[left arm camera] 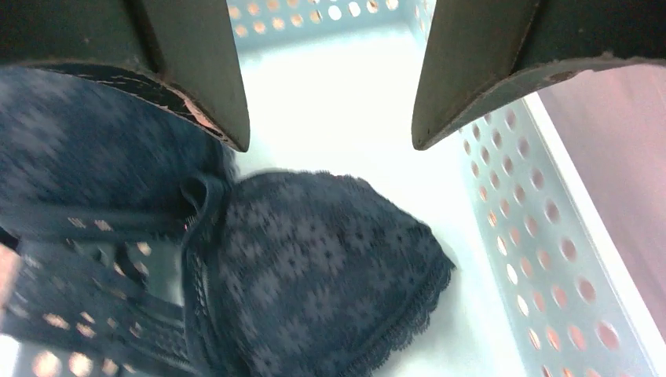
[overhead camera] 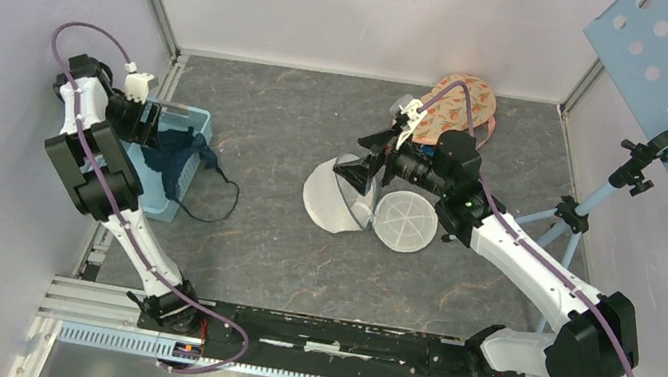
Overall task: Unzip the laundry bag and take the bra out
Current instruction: Place the bra in the bin.
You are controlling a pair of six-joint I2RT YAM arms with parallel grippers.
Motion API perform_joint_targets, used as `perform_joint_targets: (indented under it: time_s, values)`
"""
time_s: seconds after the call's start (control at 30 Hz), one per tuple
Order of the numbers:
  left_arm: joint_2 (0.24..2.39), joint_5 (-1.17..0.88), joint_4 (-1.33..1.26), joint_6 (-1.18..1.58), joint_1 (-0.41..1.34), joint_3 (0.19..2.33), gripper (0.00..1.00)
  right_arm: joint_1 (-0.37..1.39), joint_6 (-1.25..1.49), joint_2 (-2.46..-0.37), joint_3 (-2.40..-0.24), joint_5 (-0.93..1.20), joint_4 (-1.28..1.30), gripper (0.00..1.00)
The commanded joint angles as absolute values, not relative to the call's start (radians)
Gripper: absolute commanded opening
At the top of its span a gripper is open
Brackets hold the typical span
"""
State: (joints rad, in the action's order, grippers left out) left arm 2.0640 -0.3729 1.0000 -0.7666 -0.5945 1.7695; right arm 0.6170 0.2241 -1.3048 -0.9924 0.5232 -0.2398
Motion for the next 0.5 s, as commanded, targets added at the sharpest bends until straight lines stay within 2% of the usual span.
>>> perform_joint_targets:
  time_s: [0.0,0.27,0.47]
  values:
    - [1.853,-0.371,1.019,-0.778,-0.600,1.684,0.85,0.617,0.233,-1.297,-0.988,0.542,-0.291,0.98]
    - [1.743,-0.529,1.299,-0.869,-0.593,1.731,0.87,0.617,0.226,-1.280,-0.985,0.543,-0.288,0.98]
    - [1.660,-0.564,1.459,-1.007,-0.556,1.651,0.85,0.618,0.219,-1.279,-0.985,0.545,-0.284,0.98]
